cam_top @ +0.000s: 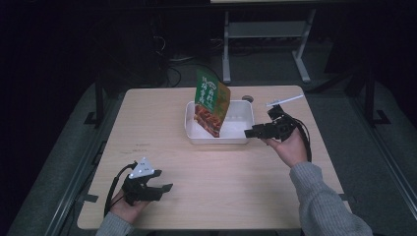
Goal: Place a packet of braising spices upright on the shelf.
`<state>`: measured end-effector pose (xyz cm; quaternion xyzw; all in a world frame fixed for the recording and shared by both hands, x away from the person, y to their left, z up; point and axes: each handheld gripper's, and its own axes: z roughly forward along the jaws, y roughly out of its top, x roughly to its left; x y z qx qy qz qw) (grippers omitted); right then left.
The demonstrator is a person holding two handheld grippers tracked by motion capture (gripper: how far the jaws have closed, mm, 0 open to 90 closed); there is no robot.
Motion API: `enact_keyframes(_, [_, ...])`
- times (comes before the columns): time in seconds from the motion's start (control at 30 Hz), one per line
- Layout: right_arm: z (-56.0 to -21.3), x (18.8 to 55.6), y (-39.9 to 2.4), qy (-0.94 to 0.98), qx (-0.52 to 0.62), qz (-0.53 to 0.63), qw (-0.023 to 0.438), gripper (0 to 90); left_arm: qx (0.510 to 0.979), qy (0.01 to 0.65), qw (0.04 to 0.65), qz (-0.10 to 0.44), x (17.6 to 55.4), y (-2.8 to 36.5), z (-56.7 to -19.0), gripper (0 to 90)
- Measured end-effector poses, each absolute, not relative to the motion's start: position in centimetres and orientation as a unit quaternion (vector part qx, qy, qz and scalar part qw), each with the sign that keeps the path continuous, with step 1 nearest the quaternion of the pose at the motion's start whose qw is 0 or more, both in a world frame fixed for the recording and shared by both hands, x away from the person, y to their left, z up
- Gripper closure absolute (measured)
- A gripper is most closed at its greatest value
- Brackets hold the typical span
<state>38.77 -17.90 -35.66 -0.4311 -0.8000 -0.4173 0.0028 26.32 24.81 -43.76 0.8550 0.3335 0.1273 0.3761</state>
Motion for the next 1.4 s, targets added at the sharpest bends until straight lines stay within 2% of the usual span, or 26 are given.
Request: enact_keyframes(1.4, [-40.9, 32.4, -20.1, -0.805, -0.431, -0.408, 0.031, 46.4, 0.855, 0.335, 0.376, 0.126, 26.3, 24.7, -43.9, 33.3])
